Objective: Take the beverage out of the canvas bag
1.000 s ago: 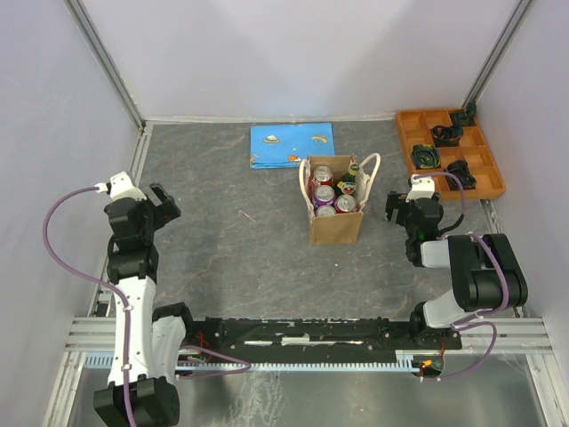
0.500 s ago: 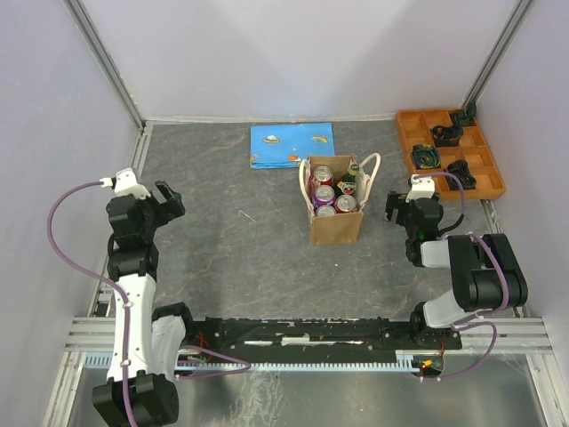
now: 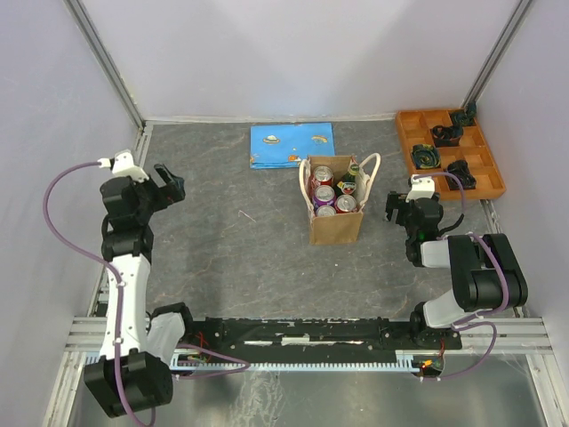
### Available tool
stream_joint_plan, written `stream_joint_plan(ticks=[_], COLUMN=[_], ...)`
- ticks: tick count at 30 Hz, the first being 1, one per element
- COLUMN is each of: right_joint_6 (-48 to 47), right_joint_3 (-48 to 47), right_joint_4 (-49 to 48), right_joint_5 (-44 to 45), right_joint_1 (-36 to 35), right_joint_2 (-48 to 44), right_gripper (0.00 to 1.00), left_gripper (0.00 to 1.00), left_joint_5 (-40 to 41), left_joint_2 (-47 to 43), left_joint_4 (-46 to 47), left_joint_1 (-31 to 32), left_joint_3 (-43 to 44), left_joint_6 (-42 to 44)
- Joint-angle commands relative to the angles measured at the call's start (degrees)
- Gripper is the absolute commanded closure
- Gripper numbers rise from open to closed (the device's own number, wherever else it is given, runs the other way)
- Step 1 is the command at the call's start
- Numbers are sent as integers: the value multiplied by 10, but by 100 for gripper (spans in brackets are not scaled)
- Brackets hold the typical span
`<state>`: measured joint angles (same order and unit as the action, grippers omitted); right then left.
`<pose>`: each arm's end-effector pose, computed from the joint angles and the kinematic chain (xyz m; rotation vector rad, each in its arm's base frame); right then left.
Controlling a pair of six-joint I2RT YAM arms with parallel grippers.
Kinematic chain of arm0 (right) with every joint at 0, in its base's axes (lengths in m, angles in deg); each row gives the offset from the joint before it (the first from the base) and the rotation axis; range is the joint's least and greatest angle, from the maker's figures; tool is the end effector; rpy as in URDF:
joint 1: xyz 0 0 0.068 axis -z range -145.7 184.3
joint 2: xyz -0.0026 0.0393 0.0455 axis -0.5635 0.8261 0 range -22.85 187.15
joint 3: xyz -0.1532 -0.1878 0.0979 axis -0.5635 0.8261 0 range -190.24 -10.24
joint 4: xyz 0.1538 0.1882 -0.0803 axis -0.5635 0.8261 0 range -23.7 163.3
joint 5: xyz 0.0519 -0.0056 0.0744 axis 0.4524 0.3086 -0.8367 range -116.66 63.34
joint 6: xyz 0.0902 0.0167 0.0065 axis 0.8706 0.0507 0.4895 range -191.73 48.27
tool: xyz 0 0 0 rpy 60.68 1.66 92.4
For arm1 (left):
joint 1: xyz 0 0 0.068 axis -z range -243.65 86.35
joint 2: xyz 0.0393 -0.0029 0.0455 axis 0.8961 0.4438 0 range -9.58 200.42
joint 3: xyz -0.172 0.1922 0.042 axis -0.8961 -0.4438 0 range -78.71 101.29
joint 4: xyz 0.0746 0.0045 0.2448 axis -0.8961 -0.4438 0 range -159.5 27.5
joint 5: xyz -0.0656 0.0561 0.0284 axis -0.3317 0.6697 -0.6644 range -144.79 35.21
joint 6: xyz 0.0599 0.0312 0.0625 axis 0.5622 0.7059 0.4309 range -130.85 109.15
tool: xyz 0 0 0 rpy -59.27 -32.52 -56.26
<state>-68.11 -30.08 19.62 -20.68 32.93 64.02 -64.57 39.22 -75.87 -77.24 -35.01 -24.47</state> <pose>0.3012 -0.0013 0.1142 0.1076 1.9212 -0.0421 0.2413 0.0440 0.2925 -0.3310 1.8623 -0.1618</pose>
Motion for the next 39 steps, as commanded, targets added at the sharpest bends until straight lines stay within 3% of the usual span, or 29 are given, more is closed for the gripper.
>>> stream_joint_plan(ticks=[1, 4, 9, 12, 20, 22, 25, 27, 34, 39], right_joint_6=[-2, -2, -2, -2, -2, -2, -2, -2, -3, -3], right_joint_3=[-14, -14, -13, -13, -13, -14, -14, -14, -14, -13], right_joint_4=[-24, -24, -24, -24, -24, -24, -24, -24, -24, -24], right_joint_5=[-4, -4, -4, -4, -4, -4, -5, -4, -4, -4], right_joint_1=[1, 1, 1, 1, 1, 1, 1, 1, 1, 1], right_joint_2=[-2, -2, -2, -1, -2, -2, -2, -2, -3, -2], right_gripper=[1, 1, 1, 1, 1, 1, 1, 1, 1, 1], left_gripper=[1, 0, 0, 4, 3, 13, 43, 56, 60, 62], left_joint_5=[-79, -82, 7, 19, 52, 35, -21, -46, -48, -31], left_joint_2=[40, 61, 75, 110, 200, 217, 252, 279, 374, 440], left_joint_4=[17, 21, 28, 25, 12, 10, 16, 21, 20, 32], left_joint_1=[2, 27, 150, 222, 388, 421, 456, 481, 573, 596], left_joint_3=[68, 91, 127, 158, 247, 271, 302, 320, 389, 419], left_joint_6=[-39, -44, -32, -28, 29, 48, 57, 60, 95, 99])
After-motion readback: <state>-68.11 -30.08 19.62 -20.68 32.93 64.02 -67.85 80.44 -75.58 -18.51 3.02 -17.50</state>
